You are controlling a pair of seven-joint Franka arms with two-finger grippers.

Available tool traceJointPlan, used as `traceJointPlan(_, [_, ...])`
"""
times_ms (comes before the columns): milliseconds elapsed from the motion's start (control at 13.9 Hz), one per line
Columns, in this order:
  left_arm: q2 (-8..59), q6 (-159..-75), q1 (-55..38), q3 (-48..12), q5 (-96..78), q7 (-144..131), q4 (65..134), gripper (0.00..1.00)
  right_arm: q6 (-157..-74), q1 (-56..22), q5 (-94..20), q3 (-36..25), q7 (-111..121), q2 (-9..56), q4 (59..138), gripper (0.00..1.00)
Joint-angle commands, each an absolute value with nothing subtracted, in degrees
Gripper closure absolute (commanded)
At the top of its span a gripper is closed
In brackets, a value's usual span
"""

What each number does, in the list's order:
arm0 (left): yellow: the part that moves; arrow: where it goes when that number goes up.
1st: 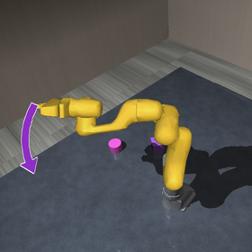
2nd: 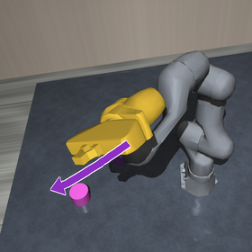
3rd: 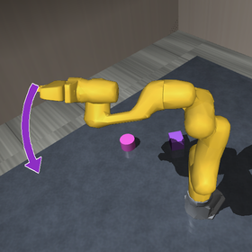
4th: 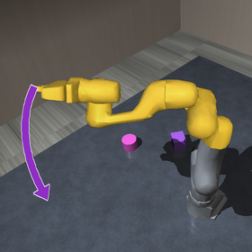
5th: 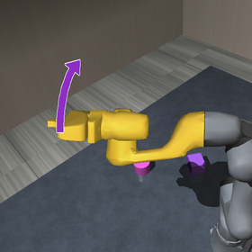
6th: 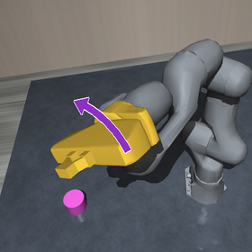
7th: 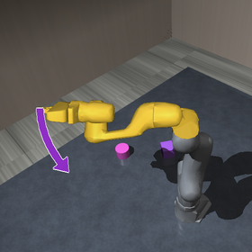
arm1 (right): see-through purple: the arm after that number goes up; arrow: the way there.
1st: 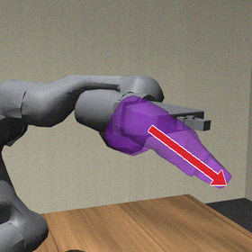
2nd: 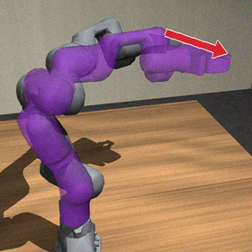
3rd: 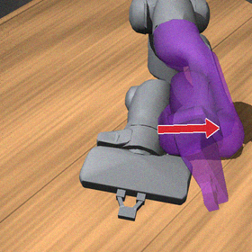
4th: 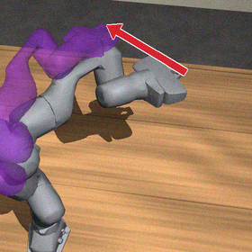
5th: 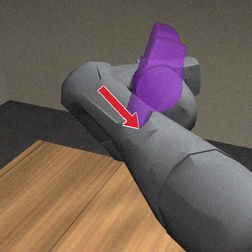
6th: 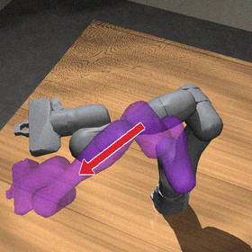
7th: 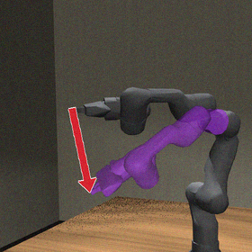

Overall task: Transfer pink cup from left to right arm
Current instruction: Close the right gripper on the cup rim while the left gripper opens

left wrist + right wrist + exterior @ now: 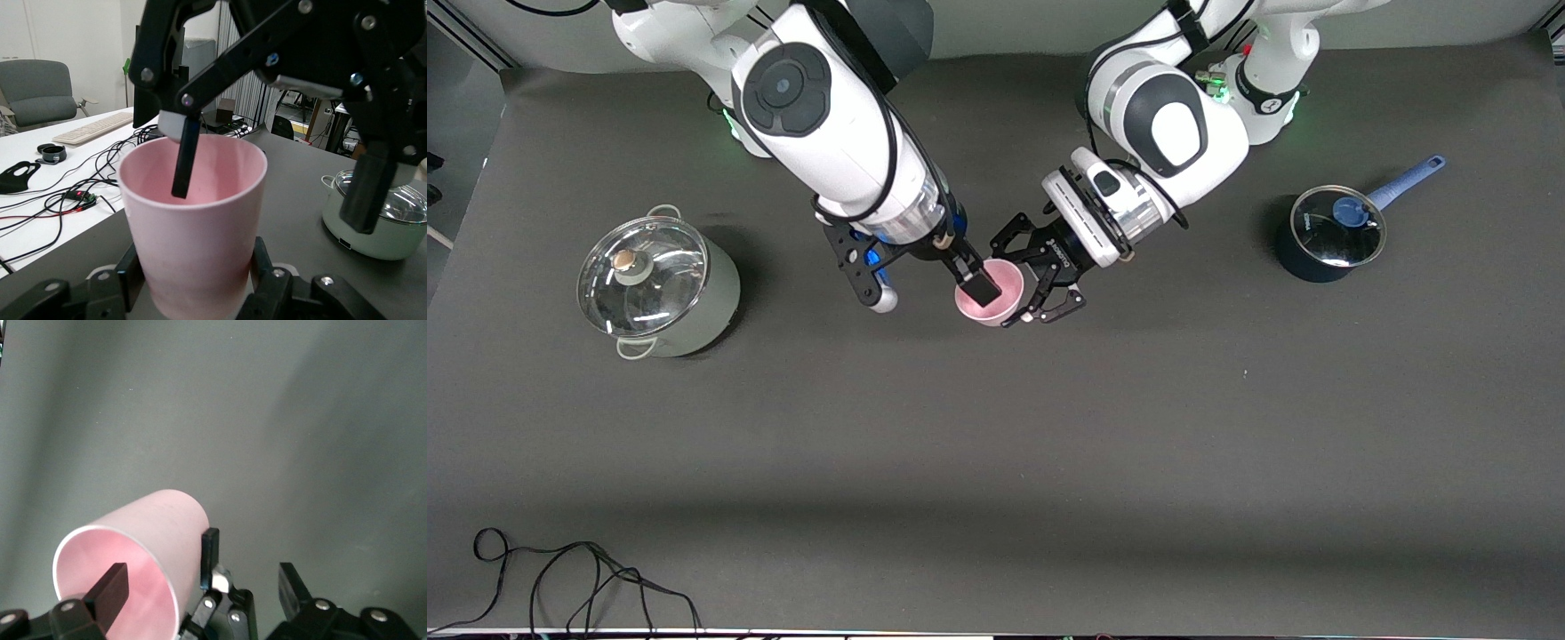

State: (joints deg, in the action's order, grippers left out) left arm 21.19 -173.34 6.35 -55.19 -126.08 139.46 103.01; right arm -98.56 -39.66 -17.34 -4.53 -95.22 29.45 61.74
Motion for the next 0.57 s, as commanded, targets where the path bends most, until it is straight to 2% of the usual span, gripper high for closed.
traceJointPlan(0, [21.36, -174.46, 5.27, -54.49, -127.27, 139.66, 101.87, 0.56, -98.53, -39.64, -16.61, -4.92, -94.22, 30.41, 59.41, 0.39])
traceJointPlan(143, [21.36, -174.46, 5.27, -54.58, -127.27, 139.66, 101.87, 0.56, -98.53, -39.55, -16.61, -5.01, -94.57, 30.41, 59.41, 0.87])
traceJointPlan(215, [21.36, -174.46, 5.27, -54.58, -127.35, 139.66, 101.87, 0.56, -98.53, -39.64, -16.61, -5.10, -94.57, 30.24, 59.41, 1.00])
traceJointPlan(502, [21.44, -174.46, 5.36, -54.49, -127.35, 139.66, 101.87, 0.55, -98.53, -39.38, -16.70, -5.45, -93.96, 29.97, 59.41, 1.00])
